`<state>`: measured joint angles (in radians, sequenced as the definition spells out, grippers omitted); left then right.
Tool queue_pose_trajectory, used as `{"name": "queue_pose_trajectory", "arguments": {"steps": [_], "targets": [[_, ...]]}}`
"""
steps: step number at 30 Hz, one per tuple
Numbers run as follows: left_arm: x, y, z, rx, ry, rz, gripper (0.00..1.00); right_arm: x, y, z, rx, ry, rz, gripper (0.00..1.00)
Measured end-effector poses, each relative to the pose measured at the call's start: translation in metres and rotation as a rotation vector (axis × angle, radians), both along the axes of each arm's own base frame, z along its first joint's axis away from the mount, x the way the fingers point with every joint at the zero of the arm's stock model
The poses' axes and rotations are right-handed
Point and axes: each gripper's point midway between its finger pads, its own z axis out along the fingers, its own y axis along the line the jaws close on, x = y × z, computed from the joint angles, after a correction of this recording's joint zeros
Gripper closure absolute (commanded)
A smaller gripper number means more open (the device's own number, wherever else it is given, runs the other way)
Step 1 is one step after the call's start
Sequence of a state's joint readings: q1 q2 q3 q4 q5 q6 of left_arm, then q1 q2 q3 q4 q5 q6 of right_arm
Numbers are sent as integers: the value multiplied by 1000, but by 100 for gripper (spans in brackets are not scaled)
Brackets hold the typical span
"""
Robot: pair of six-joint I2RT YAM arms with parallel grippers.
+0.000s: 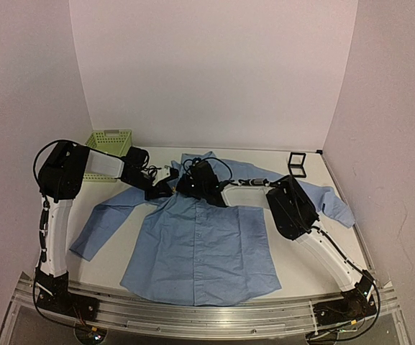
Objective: Pin the brooch onto the clothing
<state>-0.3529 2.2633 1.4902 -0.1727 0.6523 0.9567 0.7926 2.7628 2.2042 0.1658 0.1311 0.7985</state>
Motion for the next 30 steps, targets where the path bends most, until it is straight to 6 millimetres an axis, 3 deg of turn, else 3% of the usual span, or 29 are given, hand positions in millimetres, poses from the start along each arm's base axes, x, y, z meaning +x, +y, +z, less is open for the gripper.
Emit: {"name": "queue_pose_trajectory", "arguments": {"steps": [7, 14, 30], "targets": [[-10, 1, -2, 10, 19, -14, 84, 1, -1, 0, -11, 25, -65, 100], [-32, 2, -3, 19, 78, -32, 83, 0, -2, -1, -14, 29, -101, 100], [-40, 2, -3, 23, 74, -51, 84, 7, 1, -1, 62, 94, -185, 100]]}}
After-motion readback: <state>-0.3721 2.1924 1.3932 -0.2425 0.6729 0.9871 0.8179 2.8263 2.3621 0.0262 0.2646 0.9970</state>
